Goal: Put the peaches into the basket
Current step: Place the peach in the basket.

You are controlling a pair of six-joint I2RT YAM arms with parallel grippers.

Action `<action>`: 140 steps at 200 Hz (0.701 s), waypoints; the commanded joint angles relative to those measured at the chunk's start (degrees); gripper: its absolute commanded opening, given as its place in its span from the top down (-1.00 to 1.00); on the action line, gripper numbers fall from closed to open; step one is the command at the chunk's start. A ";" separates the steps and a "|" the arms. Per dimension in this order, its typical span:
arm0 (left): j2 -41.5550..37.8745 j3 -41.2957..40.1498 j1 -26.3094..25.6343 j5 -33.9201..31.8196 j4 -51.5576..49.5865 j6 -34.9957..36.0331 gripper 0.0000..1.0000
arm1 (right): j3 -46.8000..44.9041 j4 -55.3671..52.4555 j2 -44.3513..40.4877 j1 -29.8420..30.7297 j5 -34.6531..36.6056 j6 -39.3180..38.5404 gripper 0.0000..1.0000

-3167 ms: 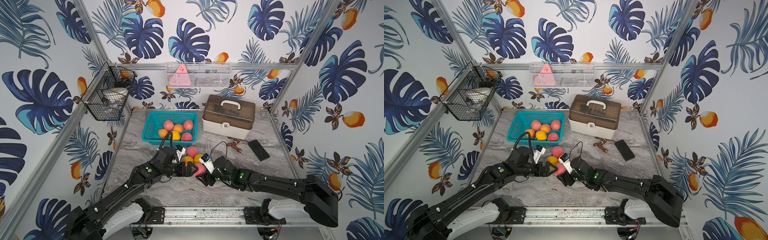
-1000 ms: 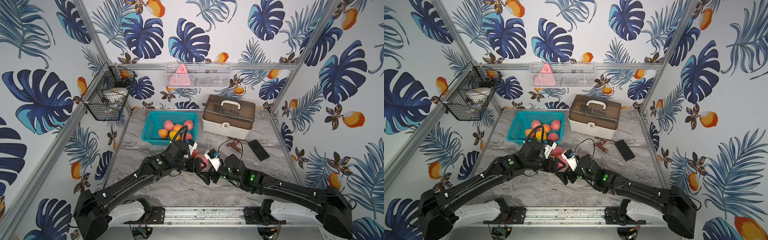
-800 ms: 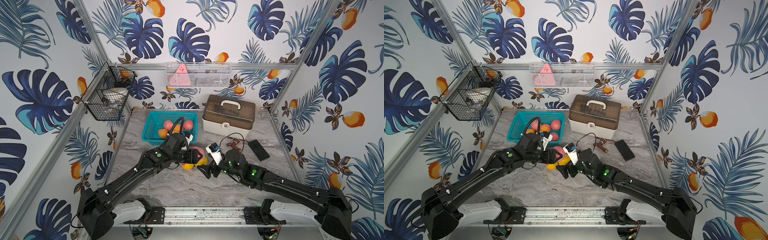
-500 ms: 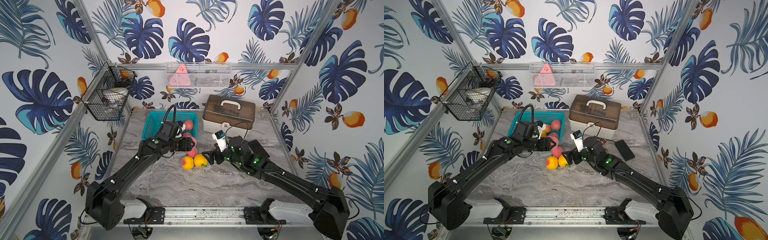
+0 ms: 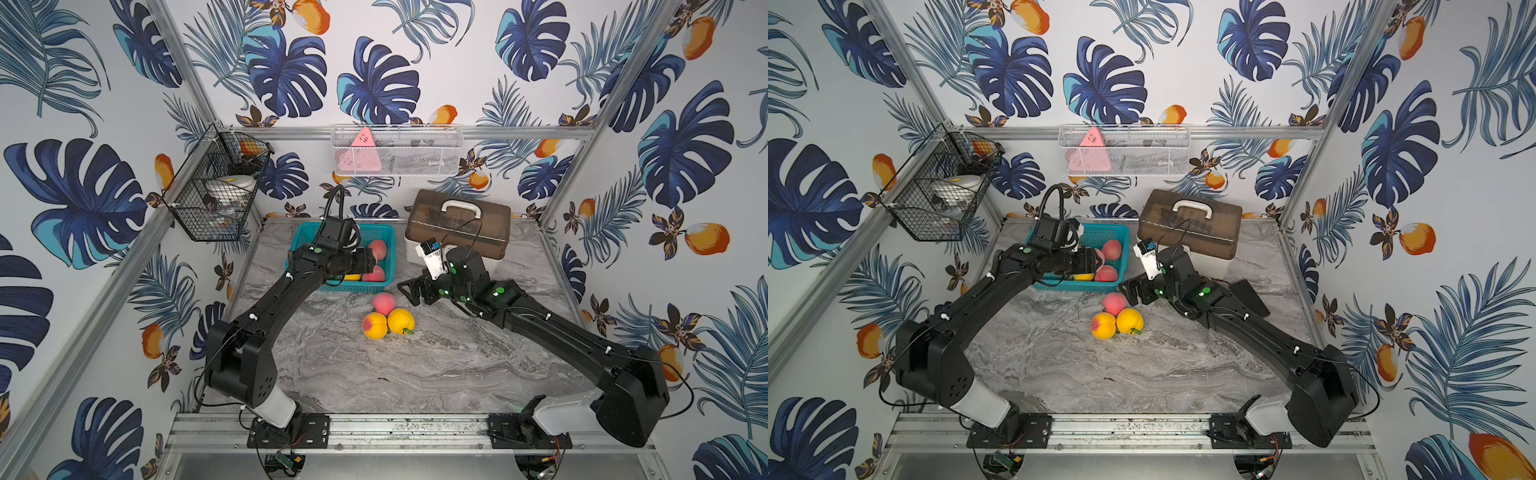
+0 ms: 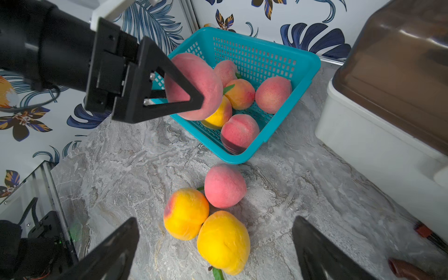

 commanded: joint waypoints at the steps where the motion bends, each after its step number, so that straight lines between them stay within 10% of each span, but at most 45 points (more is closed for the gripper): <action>1: 2.55 3.17 1.45 -1.30 -0.39 2.35 -0.32 | 2.75 0.01 1.97 -0.13 -1.28 -1.18 -1.00; 140: 12.62 8.00 6.19 -18.92 4.79 3.47 -0.33 | 3.35 0.65 3.93 -2.45 -4.34 -0.40 -1.00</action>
